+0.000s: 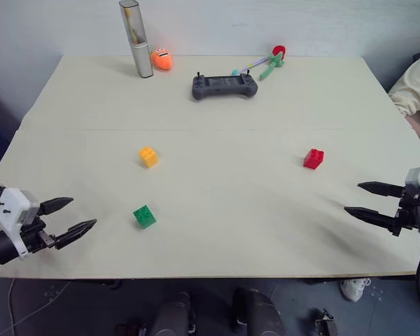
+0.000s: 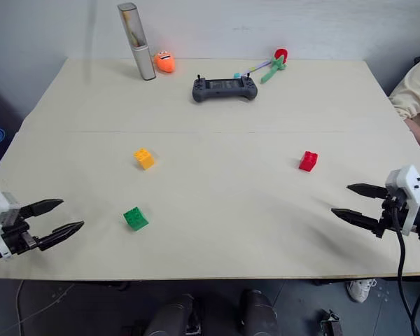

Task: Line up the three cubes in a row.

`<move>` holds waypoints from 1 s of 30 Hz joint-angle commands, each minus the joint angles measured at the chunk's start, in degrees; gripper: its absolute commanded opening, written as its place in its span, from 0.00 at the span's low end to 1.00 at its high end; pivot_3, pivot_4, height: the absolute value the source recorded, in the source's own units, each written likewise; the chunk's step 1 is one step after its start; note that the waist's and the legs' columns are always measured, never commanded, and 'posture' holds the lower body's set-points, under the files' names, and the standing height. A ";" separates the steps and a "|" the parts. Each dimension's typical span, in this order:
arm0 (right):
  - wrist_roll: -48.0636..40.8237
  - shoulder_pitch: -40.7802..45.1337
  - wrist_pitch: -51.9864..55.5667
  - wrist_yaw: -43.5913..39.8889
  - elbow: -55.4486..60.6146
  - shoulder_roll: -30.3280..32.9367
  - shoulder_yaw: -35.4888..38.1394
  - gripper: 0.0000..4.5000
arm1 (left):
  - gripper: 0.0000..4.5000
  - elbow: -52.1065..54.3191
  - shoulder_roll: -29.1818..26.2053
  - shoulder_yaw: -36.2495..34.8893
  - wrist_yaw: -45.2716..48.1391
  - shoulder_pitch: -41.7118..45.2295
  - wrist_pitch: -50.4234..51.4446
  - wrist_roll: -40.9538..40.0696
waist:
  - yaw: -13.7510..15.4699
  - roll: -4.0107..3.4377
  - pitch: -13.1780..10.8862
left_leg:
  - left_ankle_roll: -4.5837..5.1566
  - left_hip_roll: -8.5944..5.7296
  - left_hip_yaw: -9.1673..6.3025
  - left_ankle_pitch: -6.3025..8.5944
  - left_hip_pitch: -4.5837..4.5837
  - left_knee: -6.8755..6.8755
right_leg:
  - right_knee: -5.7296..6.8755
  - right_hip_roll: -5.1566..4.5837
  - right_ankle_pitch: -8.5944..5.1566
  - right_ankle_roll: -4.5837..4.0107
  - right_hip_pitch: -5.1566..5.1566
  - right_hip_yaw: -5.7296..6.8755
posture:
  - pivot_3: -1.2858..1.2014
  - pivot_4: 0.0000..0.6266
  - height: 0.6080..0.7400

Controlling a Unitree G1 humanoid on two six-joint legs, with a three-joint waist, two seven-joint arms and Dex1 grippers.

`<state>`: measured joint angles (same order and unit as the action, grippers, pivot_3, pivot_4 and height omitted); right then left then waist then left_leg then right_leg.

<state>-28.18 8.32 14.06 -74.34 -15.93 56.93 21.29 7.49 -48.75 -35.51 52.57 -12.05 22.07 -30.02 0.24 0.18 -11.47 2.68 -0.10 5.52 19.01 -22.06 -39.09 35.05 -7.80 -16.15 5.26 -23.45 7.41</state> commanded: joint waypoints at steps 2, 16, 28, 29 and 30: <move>-1.17 -0.02 0.00 0.21 1.23 -0.27 1.92 1.00 | 1.00 0.36 1.18 0.53 -2.23 0.42 -2.59 2.42 | -0.14 -0.01 0.01 | 0.00 0.00 0.00 0.00 0.00 0.00 | 0.01 0.01 0.00 0.00 0.00 0.01 | 0.52 0.24 1.00; -1.18 -2.13 -0.69 4.57 4.37 -1.50 3.38 1.00 | 1.00 0.80 0.37 0.25 -2.33 1.97 0.01 1.73 | -0.22 -0.01 0.01 | -0.02 0.00 0.01 0.01 0.00 0.01 | 0.01 0.01 0.00 0.00 -0.01 -0.01 | 0.52 0.24 1.00; 1.77 7.69 12.35 39.22 18.26 -18.74 0.00 1.00 | 1.00 13.18 -1.73 6.82 2.46 12.09 14.04 -13.16 | -0.39 0.00 0.02 | -0.09 -0.01 0.00 -0.02 -0.01 -0.02 | 0.38 0.01 0.00 0.00 -0.04 -0.05 | 0.52 0.24 1.00; 2.53 8.28 12.89 41.18 18.98 -20.01 -0.35 1.00 | 1.00 14.25 -1.92 7.13 2.45 12.69 15.14 -14.32 | -0.40 -0.06 0.02 | -0.10 -0.01 0.00 -0.02 -0.01 -0.02 | 0.38 0.02 0.00 -0.01 -0.07 -0.06 | 0.52 0.24 1.00; 3.63 9.41 13.38 44.61 19.31 -22.15 -0.94 1.00 | 1.00 16.18 -2.28 7.77 2.04 13.71 16.75 -16.11 | -0.35 -0.13 0.03 | -0.11 -0.02 0.00 -0.03 -0.04 0.00 | 0.39 0.04 -0.03 -0.05 -0.11 -0.06 | 0.52 0.24 1.00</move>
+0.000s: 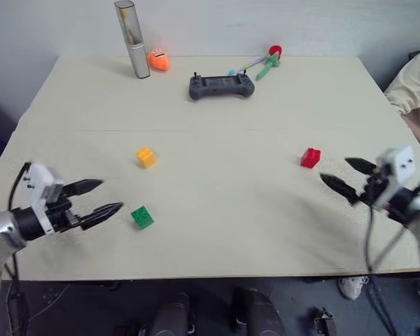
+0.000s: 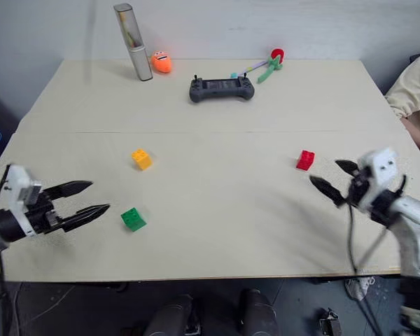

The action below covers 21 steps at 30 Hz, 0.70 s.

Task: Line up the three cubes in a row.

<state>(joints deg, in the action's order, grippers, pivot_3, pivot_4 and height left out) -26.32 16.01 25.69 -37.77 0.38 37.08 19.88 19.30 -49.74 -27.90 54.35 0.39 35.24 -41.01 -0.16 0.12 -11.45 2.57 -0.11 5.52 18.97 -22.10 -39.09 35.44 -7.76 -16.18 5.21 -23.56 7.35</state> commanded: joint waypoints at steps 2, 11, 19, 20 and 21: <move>3.72 4.89 2.78 15.41 0.99 -6.40 0.08 1.00 | 1.00 7.83 -2.44 1.60 0.63 2.68 5.83 -7.82 | -0.04 -0.07 0.00 | -0.01 0.01 0.00 -0.01 -0.01 0.01 | 0.00 0.10 -0.02 -0.02 0.00 0.02 | 0.52 0.24 1.00; 9.60 17.91 -1.24 29.26 -15.96 -16.09 -1.43 1.00 | 1.00 9.63 -5.55 8.67 2.28 10.74 6.81 -8.10 | -0.38 -0.06 0.01 | -0.04 -0.02 0.07 -0.19 0.00 -0.02 | 0.14 0.35 -0.02 -0.04 -0.04 -0.11 | 0.52 0.24 1.00; 11.97 21.25 -3.84 31.94 -23.21 -18.85 -3.07 1.00 | 1.00 8.75 -5.65 10.35 2.54 12.62 5.31 -5.58 | -0.81 -0.06 0.01 | -0.02 -0.02 0.05 -0.21 -0.02 0.02 | 0.12 0.41 -0.03 -0.04 -0.04 -0.10 | 0.52 0.24 1.00; 12.32 21.11 -4.32 32.00 -23.12 -18.99 -3.39 1.00 | 1.00 8.70 -5.54 10.32 2.51 12.58 5.11 -5.36 | -0.89 -0.06 0.01 | -0.03 -0.01 0.05 -0.21 -0.03 0.02 | 0.11 0.41 -0.03 -0.04 -0.04 -0.11 | 0.52 0.24 1.00; 12.81 20.92 -4.68 32.08 -22.95 -19.04 -3.82 1.00 | 1.00 8.62 -5.46 10.31 2.48 12.54 4.98 -5.20 | -0.97 -0.06 0.01 | -0.03 -0.01 0.05 -0.21 -0.03 0.02 | 0.11 0.39 -0.03 -0.04 -0.04 -0.11 | 0.52 0.24 1.00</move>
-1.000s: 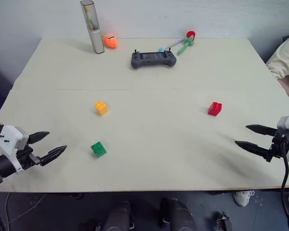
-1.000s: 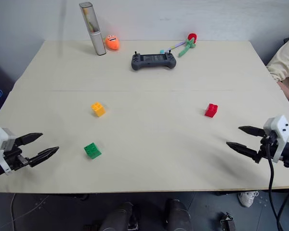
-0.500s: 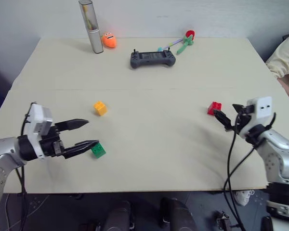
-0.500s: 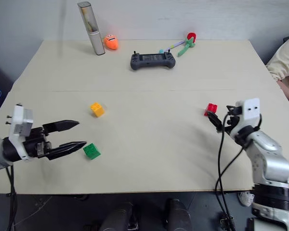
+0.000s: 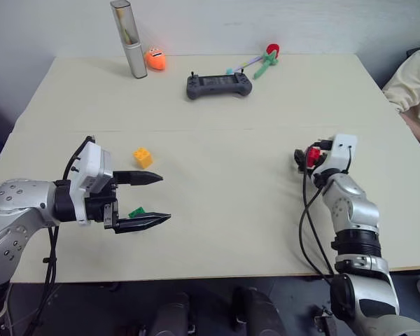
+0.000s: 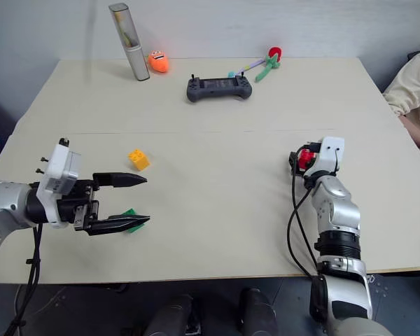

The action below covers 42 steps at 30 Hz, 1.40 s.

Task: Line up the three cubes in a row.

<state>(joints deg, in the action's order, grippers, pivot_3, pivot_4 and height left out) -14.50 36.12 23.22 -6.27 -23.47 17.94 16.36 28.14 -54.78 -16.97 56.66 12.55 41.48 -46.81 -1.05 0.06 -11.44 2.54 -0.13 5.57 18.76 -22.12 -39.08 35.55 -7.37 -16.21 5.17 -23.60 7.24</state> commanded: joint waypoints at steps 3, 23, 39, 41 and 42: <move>1.93 0.06 -3.10 0.32 1.54 0.01 -1.44 0.96 | 1.00 -0.50 -0.31 -0.50 0.28 0.23 -1.77 1.03 | -0.38 0.00 0.00 | 0.00 0.00 -0.02 0.00 0.00 0.00 | -0.01 -0.02 0.00 0.00 0.01 0.00 | 0.52 0.24 1.00; -7.97 -15.41 -6.17 -54.97 31.34 20.25 -20.64 0.34 | 1.00 -3.20 -1.75 5.54 7.33 2.06 -6.27 4.93 | -0.31 0.00 0.00 | 0.01 0.03 -0.07 0.02 0.00 0.04 | -0.11 -0.03 -0.01 0.01 0.05 0.04 | 0.52 0.24 1.00; 1.31 -13.82 -22.74 -66.25 19.37 16.82 -31.31 0.34 | 1.00 -3.46 -2.42 9.76 11.71 1.93 -10.07 9.75 | 0.76 0.01 -0.01 | 0.03 0.01 -0.07 0.03 0.01 -0.06 | -0.07 -0.14 -0.01 0.01 0.07 0.14 | 0.52 0.24 1.00; 2.38 -13.86 -25.18 -66.28 17.78 16.11 -31.54 0.50 | 1.00 -3.18 -2.37 9.70 11.56 1.62 -10.14 9.73 | 0.92 0.01 -0.01 | 0.03 0.00 -0.07 0.03 0.01 -0.07 | -0.06 -0.14 -0.01 0.01 0.08 0.14 | 0.52 0.24 1.00; 2.50 -13.84 -26.20 -66.53 17.29 15.84 -31.48 0.56 | 1.00 -3.09 -2.35 9.66 11.53 1.45 -10.20 9.73 | 1.02 0.01 -0.01 | 0.04 -0.01 -0.08 0.03 0.01 -0.08 | -0.05 -0.14 -0.01 0.01 0.08 0.14 | 0.52 0.24 1.00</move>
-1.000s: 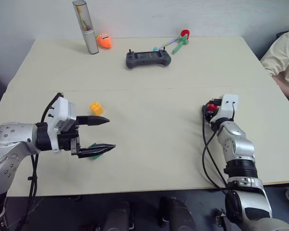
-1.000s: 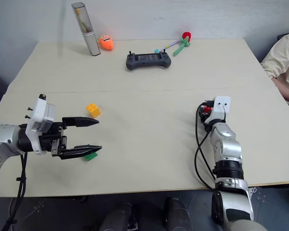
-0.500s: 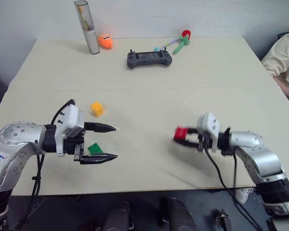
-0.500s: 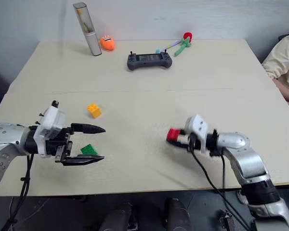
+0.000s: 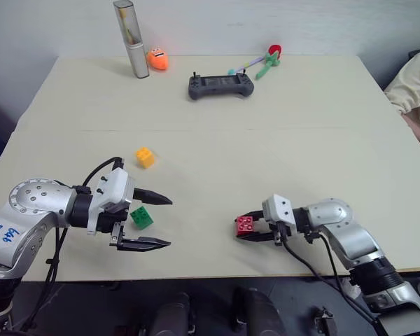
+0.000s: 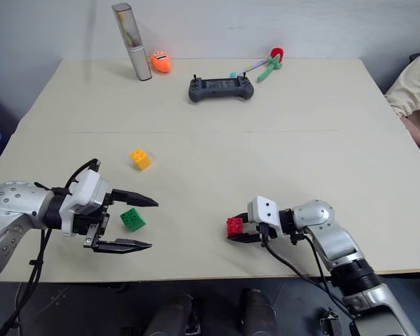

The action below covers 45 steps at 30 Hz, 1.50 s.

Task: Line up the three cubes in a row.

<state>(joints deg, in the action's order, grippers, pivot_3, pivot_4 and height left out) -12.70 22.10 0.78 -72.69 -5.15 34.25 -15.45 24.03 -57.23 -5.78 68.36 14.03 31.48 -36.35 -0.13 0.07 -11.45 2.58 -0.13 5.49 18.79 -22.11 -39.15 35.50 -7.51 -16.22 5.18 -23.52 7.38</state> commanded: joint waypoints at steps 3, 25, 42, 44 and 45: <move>-0.04 0.55 -2.86 -0.73 -0.59 0.11 1.38 0.79 | 1.00 0.79 0.17 -2.18 -0.59 -0.50 0.06 -0.90 | 0.04 0.00 0.00 | 0.00 -0.01 -0.02 0.00 0.00 -0.02 | 0.00 -0.01 0.00 0.00 0.02 0.01 | 0.52 0.24 1.00; -21.92 2.65 22.19 -4.83 21.42 16.31 17.10 1.00 | 1.00 -1.70 10.99 -16.49 -16.48 -23.02 -5.71 9.07 | 1.56 0.03 0.02 | -0.02 0.03 -0.15 0.16 0.04 0.00 | -0.35 -0.25 0.01 -0.04 0.08 0.08 | 0.52 0.24 1.00; -24.67 0.54 25.94 -0.84 28.62 17.53 21.09 1.00 | 0.55 -15.22 13.00 -3.62 -14.20 -11.83 -12.49 14.90 | 1.47 0.04 0.02 | 0.02 0.03 -0.07 0.14 0.01 0.02 | -0.11 -0.18 0.02 -0.03 0.06 0.10 | 0.52 0.24 1.00; -24.96 -0.26 26.31 0.08 29.28 17.46 21.57 1.00 | 0.44 -15.98 12.98 -2.90 -12.99 -11.34 -13.66 15.10 | 1.44 0.04 0.02 | 0.03 0.03 -0.07 0.14 0.01 0.02 | -0.10 -0.18 0.02 -0.03 0.05 0.10 | 0.52 0.24 1.00; -24.99 -0.63 26.44 0.53 29.58 17.38 21.69 1.00 | 0.38 -16.19 12.93 -2.67 -12.39 -11.10 -14.09 14.98 | 1.44 0.04 0.02 | 0.02 0.03 -0.07 0.14 0.01 0.02 | -0.10 -0.17 0.02 -0.03 0.05 0.10 | 0.52 0.24 1.00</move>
<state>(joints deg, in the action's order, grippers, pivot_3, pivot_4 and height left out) -36.17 21.48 27.06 -72.94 22.27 51.02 4.10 7.85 -43.84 -8.85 54.63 2.41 18.88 -21.68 1.31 0.11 -11.43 2.60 -0.10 5.43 18.93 -22.10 -39.14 35.40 -7.68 -16.20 5.15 -23.46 7.49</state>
